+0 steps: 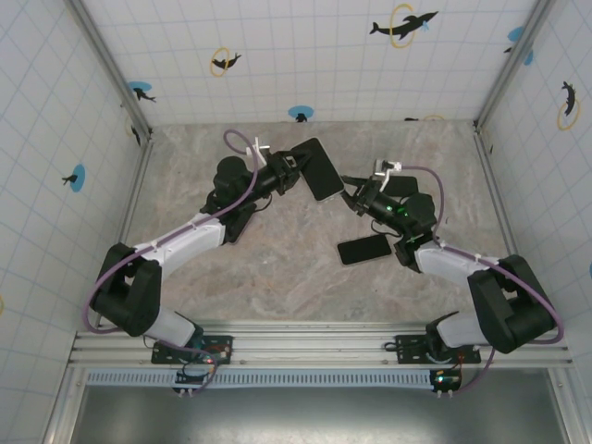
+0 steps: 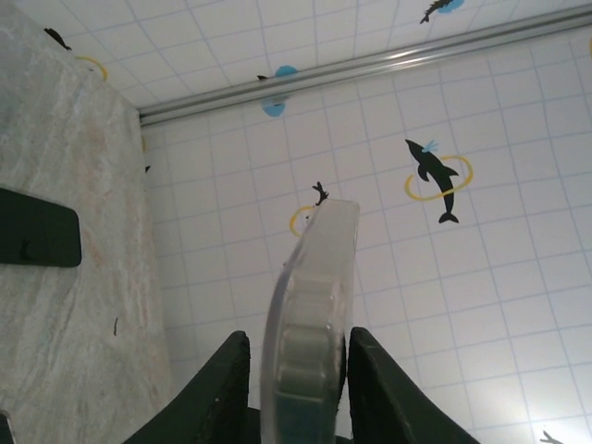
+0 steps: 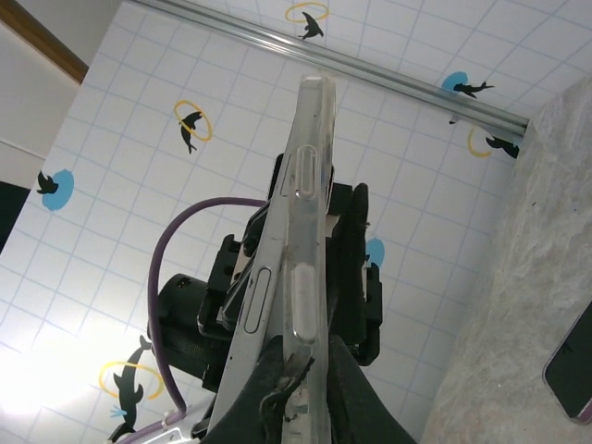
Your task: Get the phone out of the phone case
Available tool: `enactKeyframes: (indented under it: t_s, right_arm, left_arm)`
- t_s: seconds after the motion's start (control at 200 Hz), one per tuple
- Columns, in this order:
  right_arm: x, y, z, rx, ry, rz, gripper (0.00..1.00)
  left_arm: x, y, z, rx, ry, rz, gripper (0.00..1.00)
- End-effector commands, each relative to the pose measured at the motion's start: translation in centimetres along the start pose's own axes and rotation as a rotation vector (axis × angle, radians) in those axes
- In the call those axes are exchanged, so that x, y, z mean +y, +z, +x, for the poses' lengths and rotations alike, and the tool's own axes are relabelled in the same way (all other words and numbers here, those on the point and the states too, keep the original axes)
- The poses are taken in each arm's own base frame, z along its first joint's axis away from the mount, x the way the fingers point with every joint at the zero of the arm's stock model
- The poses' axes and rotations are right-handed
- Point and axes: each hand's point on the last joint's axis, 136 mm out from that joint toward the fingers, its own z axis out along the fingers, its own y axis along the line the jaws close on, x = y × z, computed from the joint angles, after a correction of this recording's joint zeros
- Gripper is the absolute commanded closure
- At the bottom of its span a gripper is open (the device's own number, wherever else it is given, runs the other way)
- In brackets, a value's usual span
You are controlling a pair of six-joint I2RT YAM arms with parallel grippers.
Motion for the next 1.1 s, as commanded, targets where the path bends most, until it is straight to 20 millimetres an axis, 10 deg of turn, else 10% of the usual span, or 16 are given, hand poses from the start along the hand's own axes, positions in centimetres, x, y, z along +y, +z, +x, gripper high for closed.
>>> enactKeyframes:
  t_s: [0.0, 0.405, 0.836, 1.096]
  right_arm:
    - [2.6, -0.1, -0.3, -0.027, -0.036, -0.098, 0.97]
    - [1.3, -0.1, -1.7, -0.115, -0.02, -0.052, 1.0]
    - [-1.2, -0.5, -5.4, -0.396, -0.087, 0.083, 1.0]
    - [-2.4, -0.5, -5.2, -0.506, -0.138, 0.161, 1.0]
  left_arm:
    - [-1.6, -0.4, -0.2, -0.021, 0.028, 0.037, 0.6]
    - [0.4, -1.3, -0.3, -0.054, -0.005, -0.051, 0.28]
    - [2.8, -6.0, 2.1, -0.272, -0.172, -0.22, 0.29]
    - [1.1, -4.8, 5.2, -0.304, -0.282, -0.178, 0.35]
